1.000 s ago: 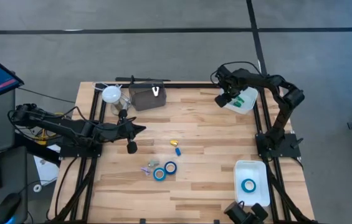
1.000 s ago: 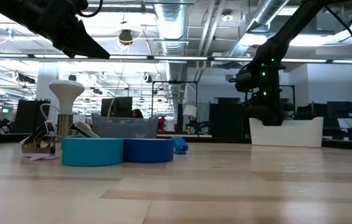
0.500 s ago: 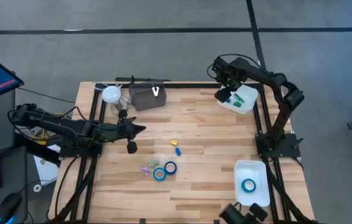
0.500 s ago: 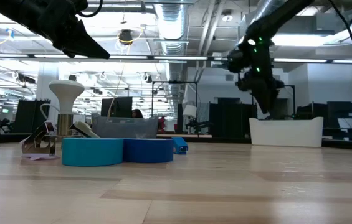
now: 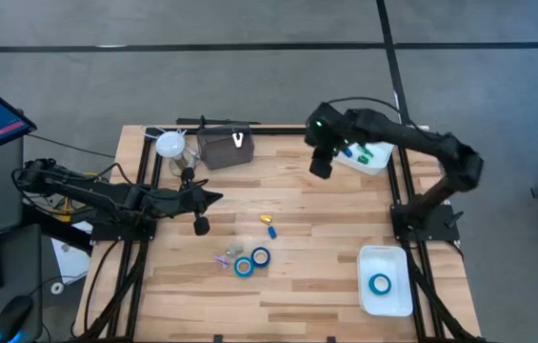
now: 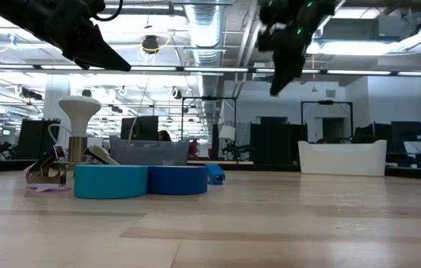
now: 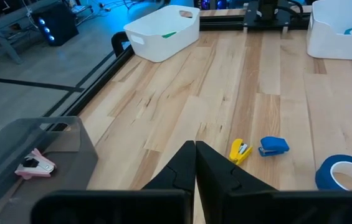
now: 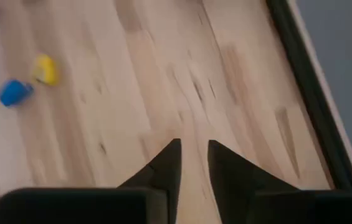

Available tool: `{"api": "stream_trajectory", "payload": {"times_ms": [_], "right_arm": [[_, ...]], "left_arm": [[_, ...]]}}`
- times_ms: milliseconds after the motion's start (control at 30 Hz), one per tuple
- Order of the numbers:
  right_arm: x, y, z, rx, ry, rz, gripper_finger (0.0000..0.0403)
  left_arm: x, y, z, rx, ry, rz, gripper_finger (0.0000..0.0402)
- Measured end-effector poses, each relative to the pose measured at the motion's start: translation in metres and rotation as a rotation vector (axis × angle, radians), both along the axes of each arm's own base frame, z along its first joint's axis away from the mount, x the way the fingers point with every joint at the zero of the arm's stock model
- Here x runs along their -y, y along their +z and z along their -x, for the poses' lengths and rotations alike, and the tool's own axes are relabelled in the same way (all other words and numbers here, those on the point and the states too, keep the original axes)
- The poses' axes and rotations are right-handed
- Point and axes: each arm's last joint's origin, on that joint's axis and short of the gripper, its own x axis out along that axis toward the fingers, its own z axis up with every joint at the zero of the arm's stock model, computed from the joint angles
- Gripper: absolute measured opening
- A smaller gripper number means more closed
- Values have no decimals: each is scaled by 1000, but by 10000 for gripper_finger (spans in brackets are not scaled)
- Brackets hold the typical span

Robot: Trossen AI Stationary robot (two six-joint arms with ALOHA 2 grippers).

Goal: Pick and place Stapler, Stapler remover, tape
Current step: Put the light purple staple remover into the black bin

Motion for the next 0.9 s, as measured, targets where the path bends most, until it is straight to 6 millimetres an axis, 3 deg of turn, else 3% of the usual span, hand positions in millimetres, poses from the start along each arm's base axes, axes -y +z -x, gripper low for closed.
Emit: {"api": "stream_trajectory", "payload": {"times_ms": [233, 433, 667, 900], "right_arm": [[-54, 5, 23, 269, 46, 48, 33], [-92, -17, 41, 374, 87, 48, 3], [-125, -58, 50, 382, 9, 174, 1], [-147, -68, 49, 463, -29, 281, 1]], "left_arm": [[1, 0, 0, -3, -15, 5, 3], [10, -1, 1, -28, -119, -7, 3], [22, -1, 4, -25, -188, 2, 3], [34, -5, 8, -62, -307, 63, 3]]}}
